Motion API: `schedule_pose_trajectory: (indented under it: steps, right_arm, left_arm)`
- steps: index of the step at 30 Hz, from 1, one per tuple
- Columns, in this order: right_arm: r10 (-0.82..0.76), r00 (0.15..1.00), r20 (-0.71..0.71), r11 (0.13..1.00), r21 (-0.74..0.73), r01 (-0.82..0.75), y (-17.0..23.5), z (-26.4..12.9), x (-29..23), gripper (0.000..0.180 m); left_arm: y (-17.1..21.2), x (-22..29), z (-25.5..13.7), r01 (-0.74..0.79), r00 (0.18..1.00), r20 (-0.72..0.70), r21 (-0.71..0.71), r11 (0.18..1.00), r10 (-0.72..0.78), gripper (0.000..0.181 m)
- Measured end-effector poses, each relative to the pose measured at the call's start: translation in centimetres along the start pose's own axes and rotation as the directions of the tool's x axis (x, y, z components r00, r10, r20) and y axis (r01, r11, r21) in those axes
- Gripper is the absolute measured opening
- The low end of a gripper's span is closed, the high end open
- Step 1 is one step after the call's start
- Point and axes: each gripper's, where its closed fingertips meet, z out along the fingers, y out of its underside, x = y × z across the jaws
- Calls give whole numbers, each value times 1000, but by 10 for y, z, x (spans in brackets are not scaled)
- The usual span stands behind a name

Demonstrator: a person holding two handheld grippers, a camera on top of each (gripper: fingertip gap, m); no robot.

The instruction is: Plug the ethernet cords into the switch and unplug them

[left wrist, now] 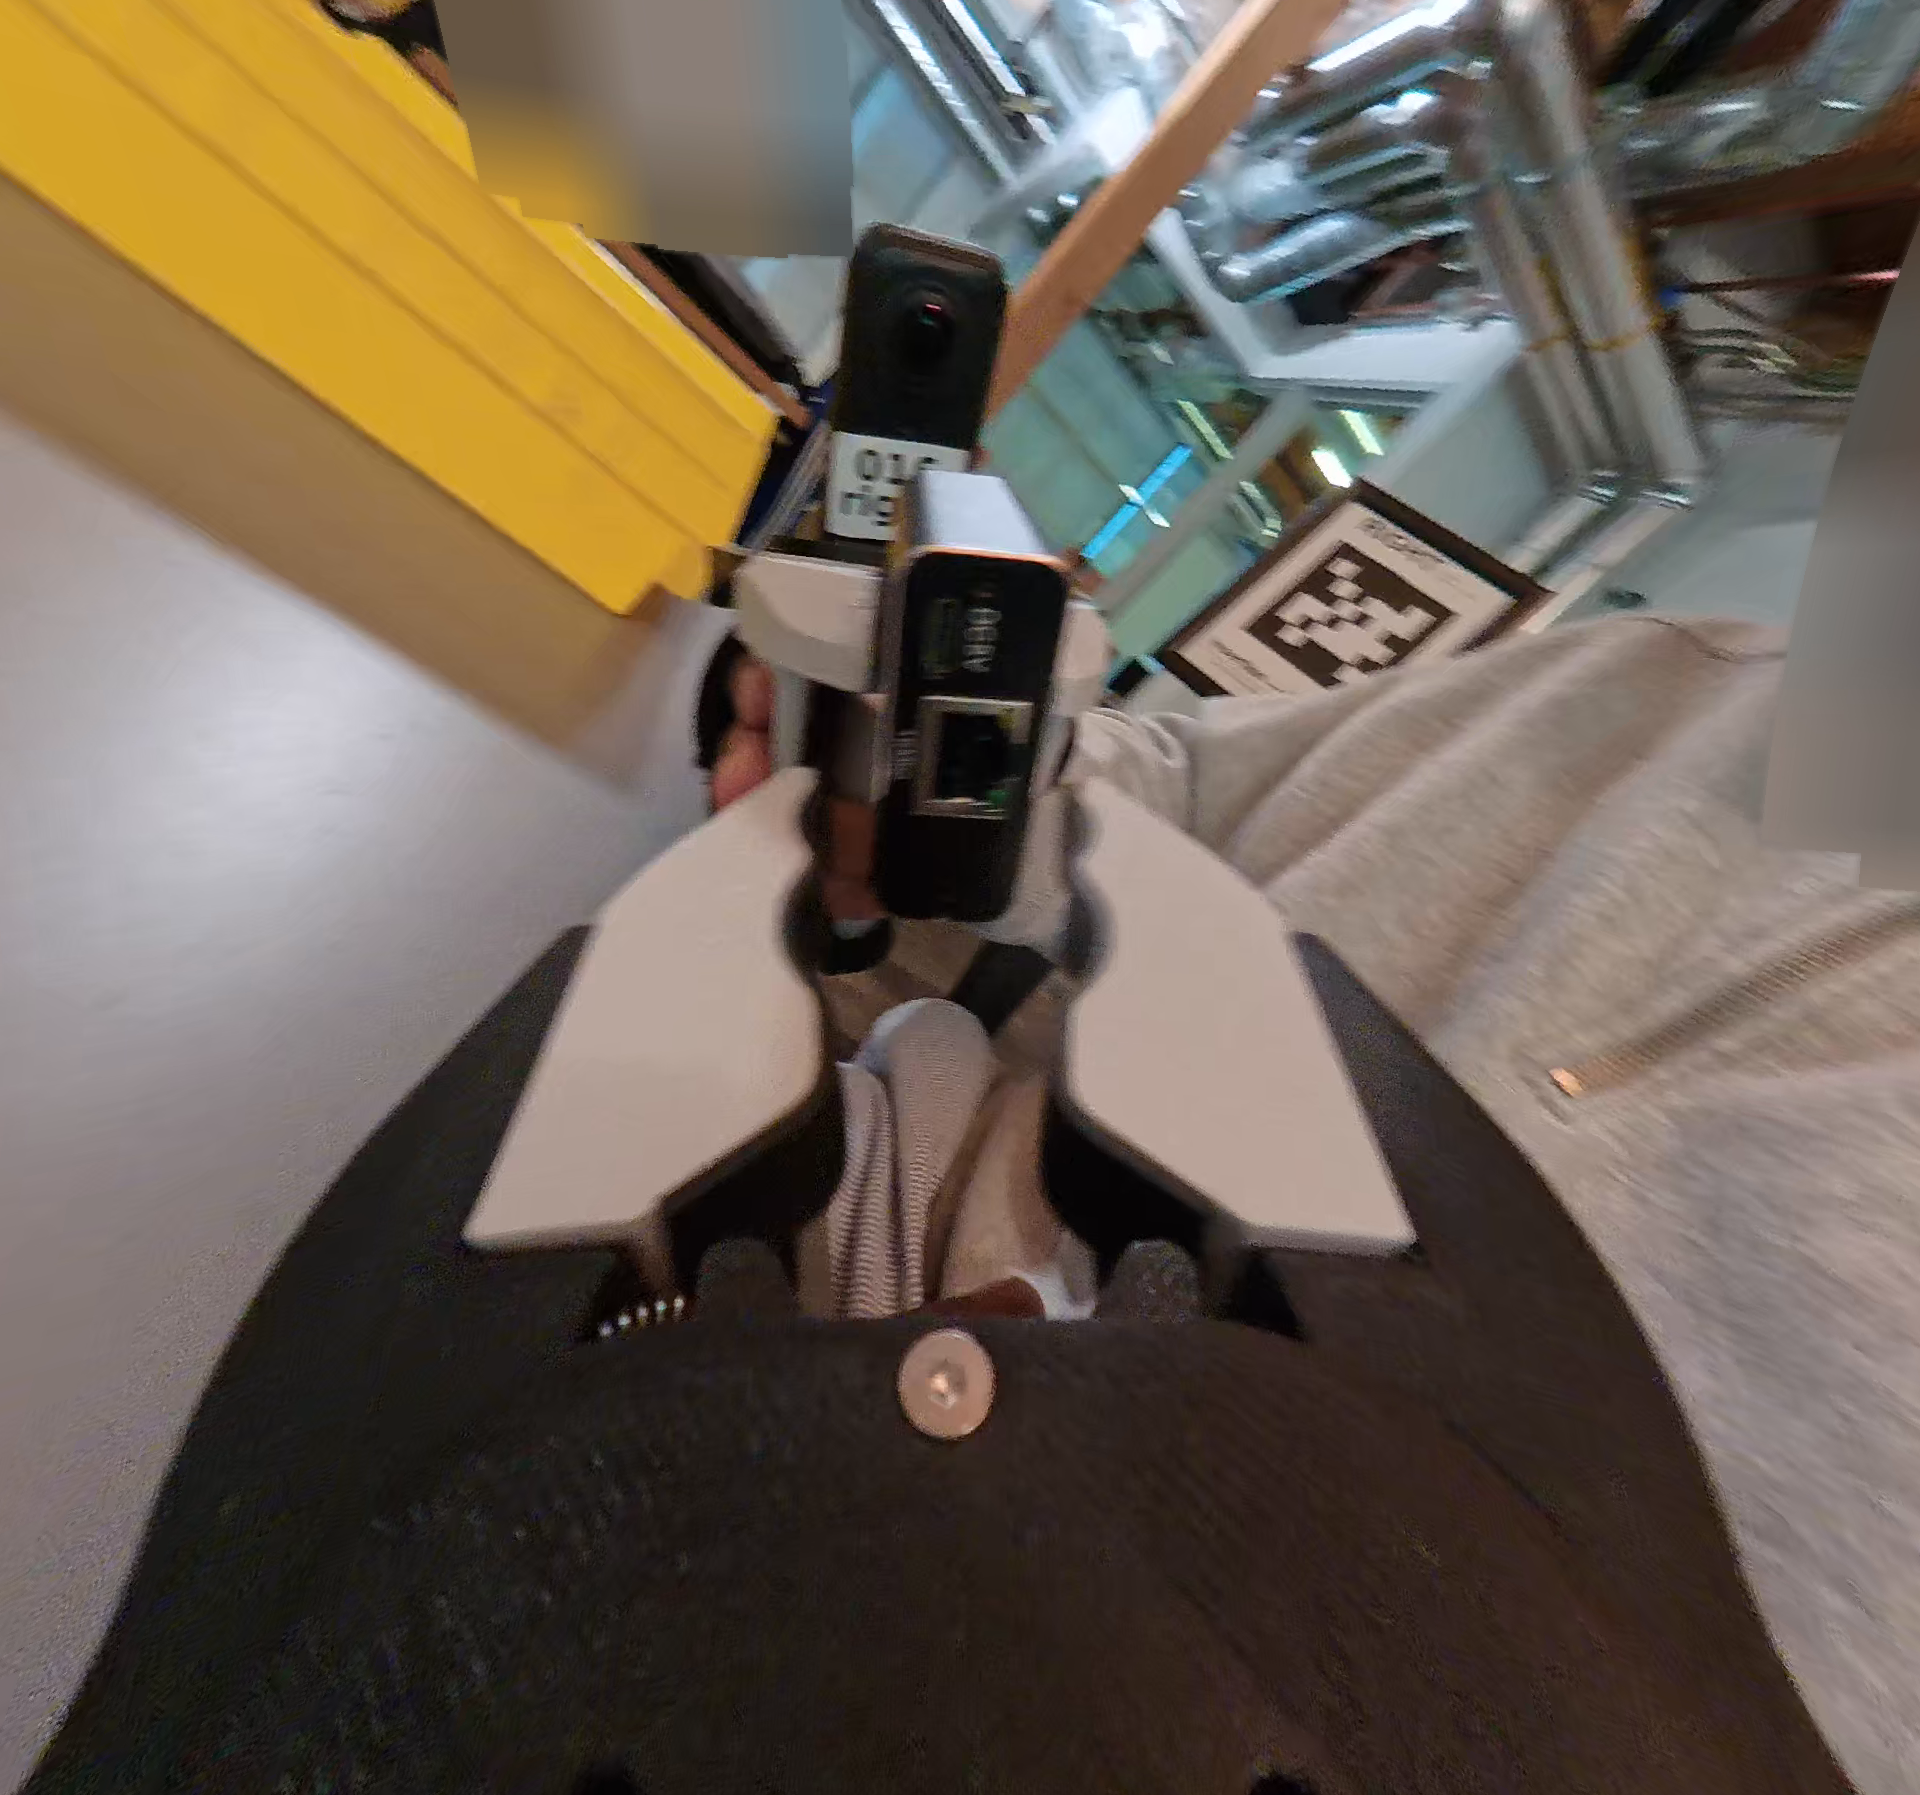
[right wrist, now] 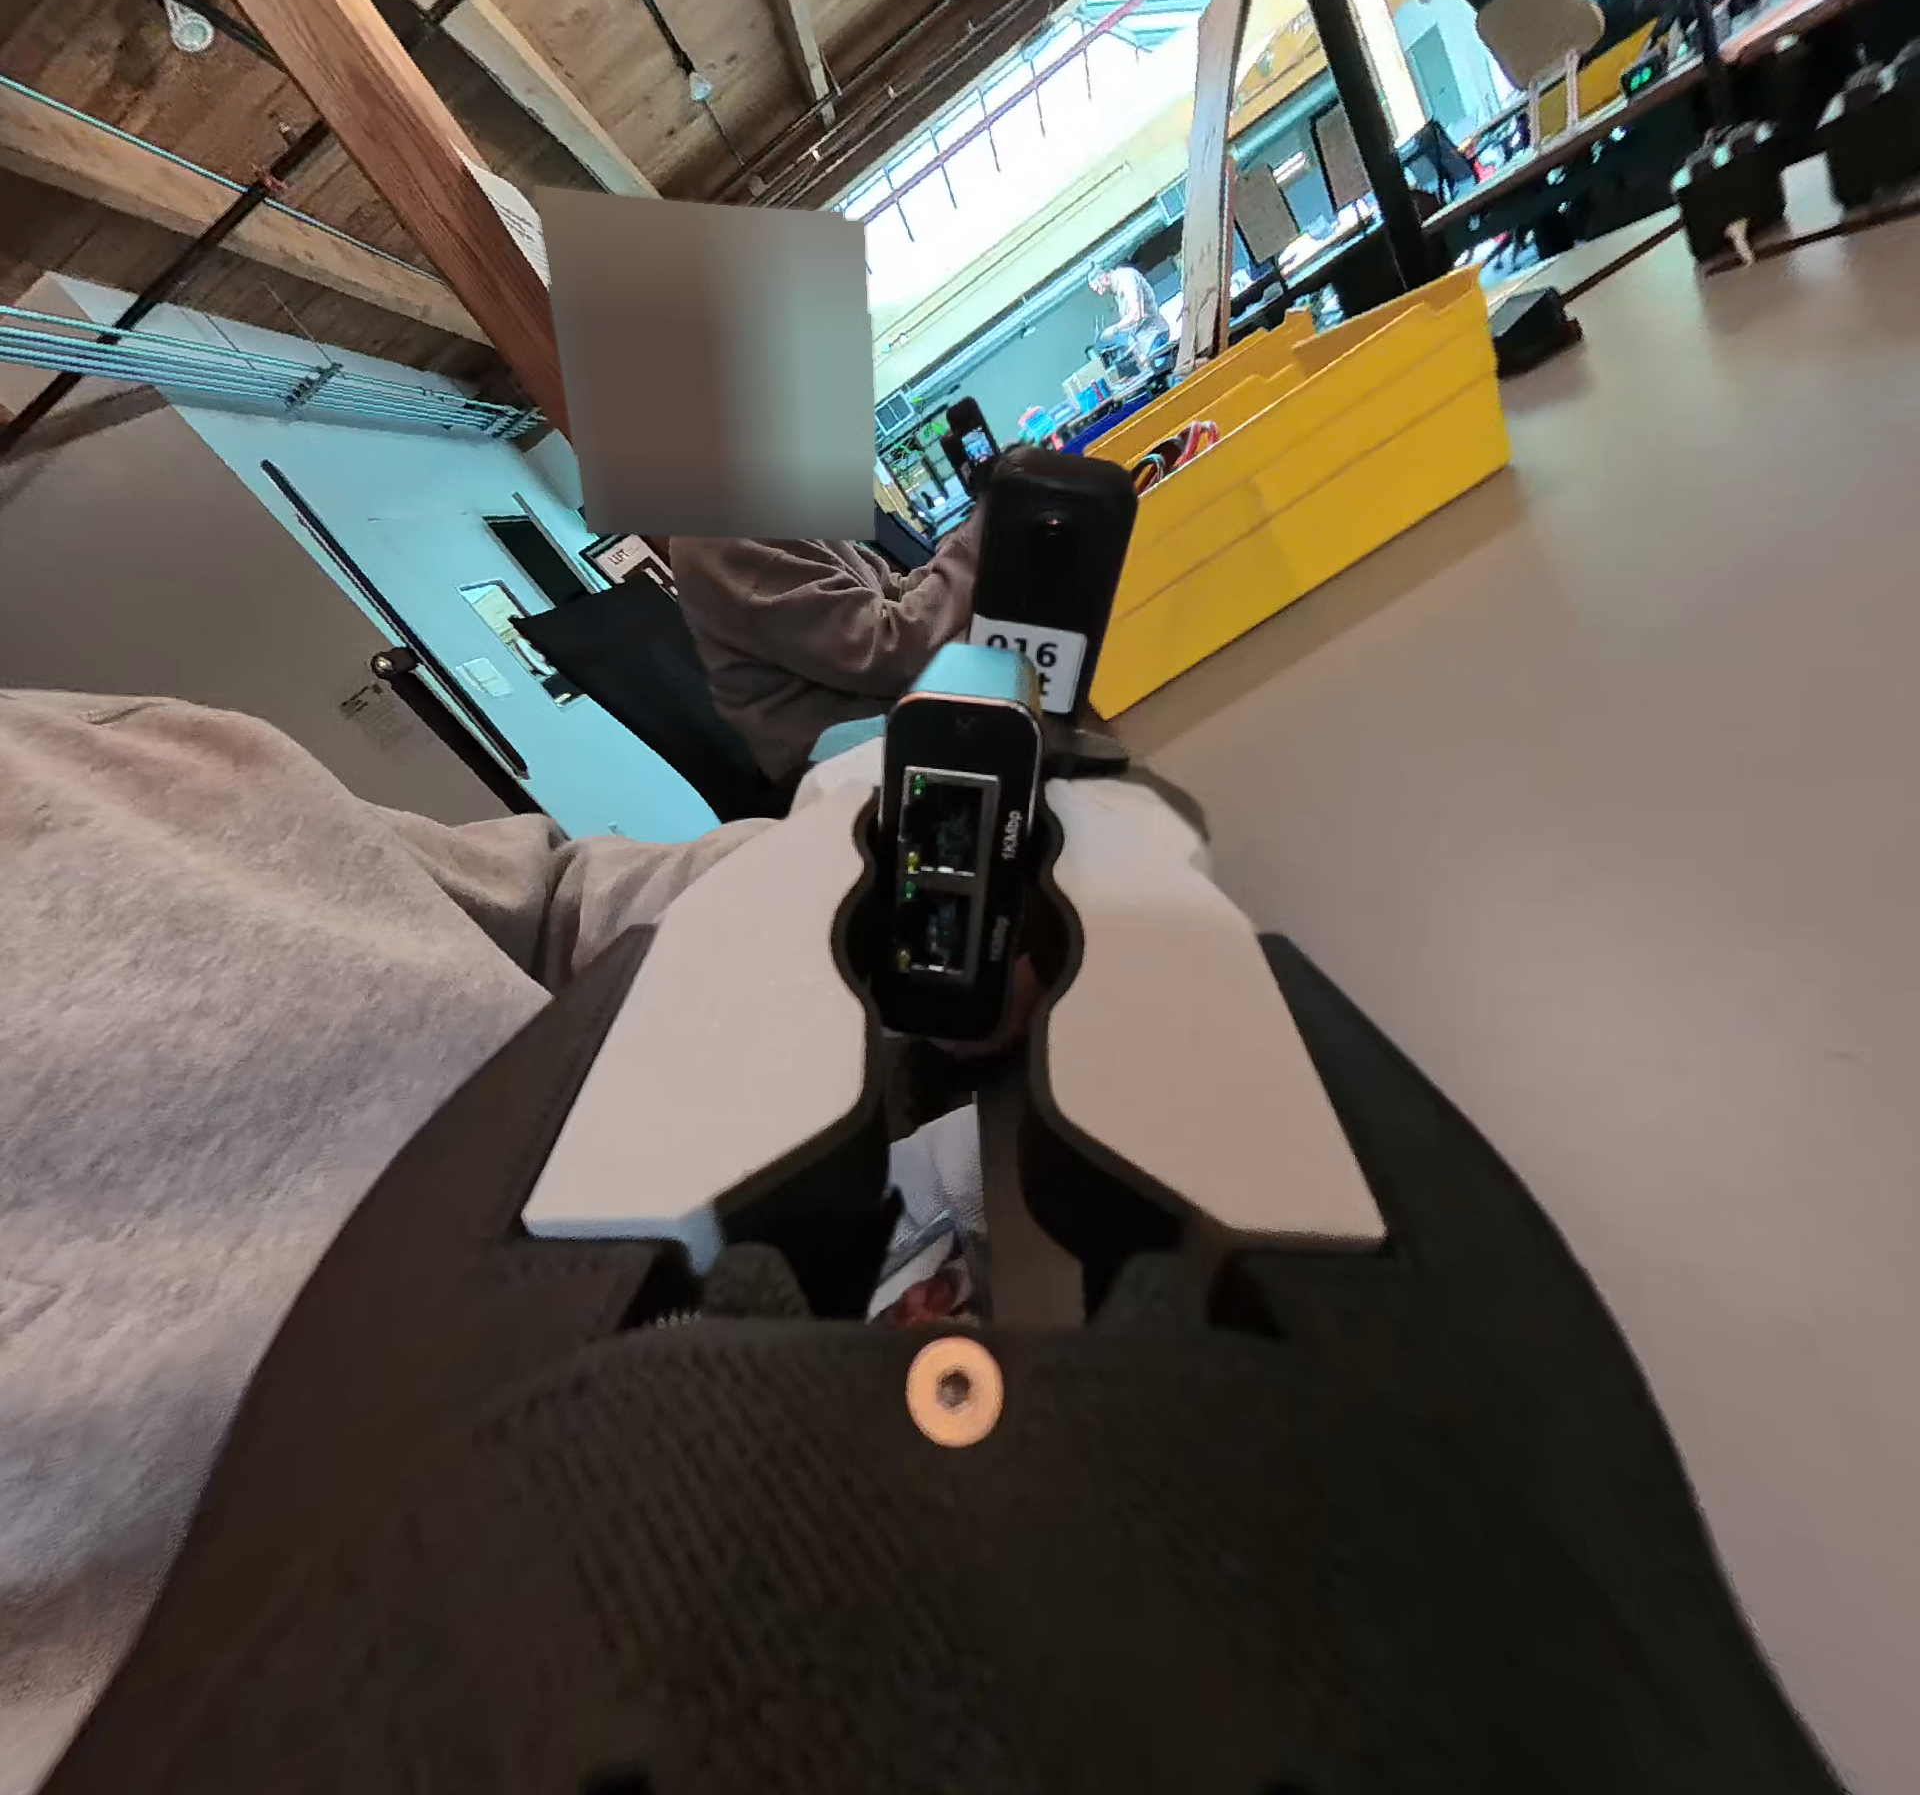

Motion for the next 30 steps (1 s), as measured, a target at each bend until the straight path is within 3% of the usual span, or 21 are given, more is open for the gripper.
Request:
schedule_pose_trajectory:
  steps: [1, 4, 7, 10, 13, 16, 20, 25, 27, 30]
  right_arm:
    - [-24, 1000, -12, 1000, 1, 24, 1, 1, 1, 25]
    - [-86, 995, -48, 996, 34, 88, -2, 3, 2, 29]
    - [-153, 983, -99, 983, 84, 162, -14, 0, 4, 63]
    - [-208, 964, -166, 969, 102, 227, -21, -7, 11, 79]
    - [-314, 926, -210, 942, 53, 331, -22, -8, 14, 90]
    - [-508, 833, -220, 860, -69, 506, -14, -6, 14, 98]
    - [-709, 687, -159, 704, -203, 680, 3, -2, 8, 97]
    - [-835, 535, -126, 547, -281, 789, 13, -1, 5, 63]
    - [-839, 529, -124, 541, -276, 794, 12, 0, 3, 63]
    - [-823, 558, -107, 564, -269, 781, 17, 2, 0, 63]
  left_arm:
    - [2, 1, 0, 9, 1000, -14, -6, 1000, -9, 25]
    - [-6, 2, -5, 53, 997, -61, 54, 997, -50, 23]
    - [-17, 0, -16, 119, 988, -109, 120, 986, -106, 24]
    - [-23, -4, -26, 196, 974, -146, 147, 970, -174, 23]
    - [-21, -2, -27, 263, 951, -196, 108, 959, -238, 23]
    - [-12, 0, -22, 292, 937, -208, 32, 956, -279, 24]
    - [0, 2, -15, 293, 934, -199, -51, 955, -297, 24]
    - [5, 6, -14, 314, 920, -218, -90, 945, -326, 24]
    - [3, 10, -15, 293, 921, -244, -84, 952, -305, 24]
    - [0, 11, -15, 306, 912, -268, -59, 950, -310, 51]
